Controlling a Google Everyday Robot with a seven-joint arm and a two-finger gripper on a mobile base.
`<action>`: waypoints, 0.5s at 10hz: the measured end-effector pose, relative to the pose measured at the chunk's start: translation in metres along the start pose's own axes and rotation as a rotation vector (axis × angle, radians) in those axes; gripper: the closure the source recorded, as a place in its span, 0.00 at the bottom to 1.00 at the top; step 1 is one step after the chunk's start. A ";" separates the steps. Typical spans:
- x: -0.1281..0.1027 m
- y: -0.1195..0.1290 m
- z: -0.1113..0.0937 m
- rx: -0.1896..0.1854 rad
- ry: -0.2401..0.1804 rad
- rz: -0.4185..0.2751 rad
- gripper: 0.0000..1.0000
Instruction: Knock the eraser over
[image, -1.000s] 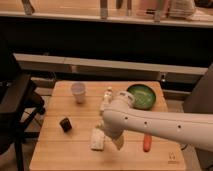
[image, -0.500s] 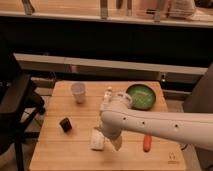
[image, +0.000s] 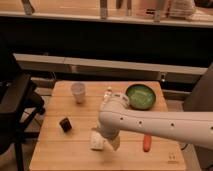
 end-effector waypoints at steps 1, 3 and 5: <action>-0.002 -0.003 0.002 0.001 -0.003 -0.007 0.20; -0.005 -0.007 0.005 0.001 -0.010 -0.015 0.20; -0.007 -0.010 0.007 0.000 -0.013 -0.030 0.20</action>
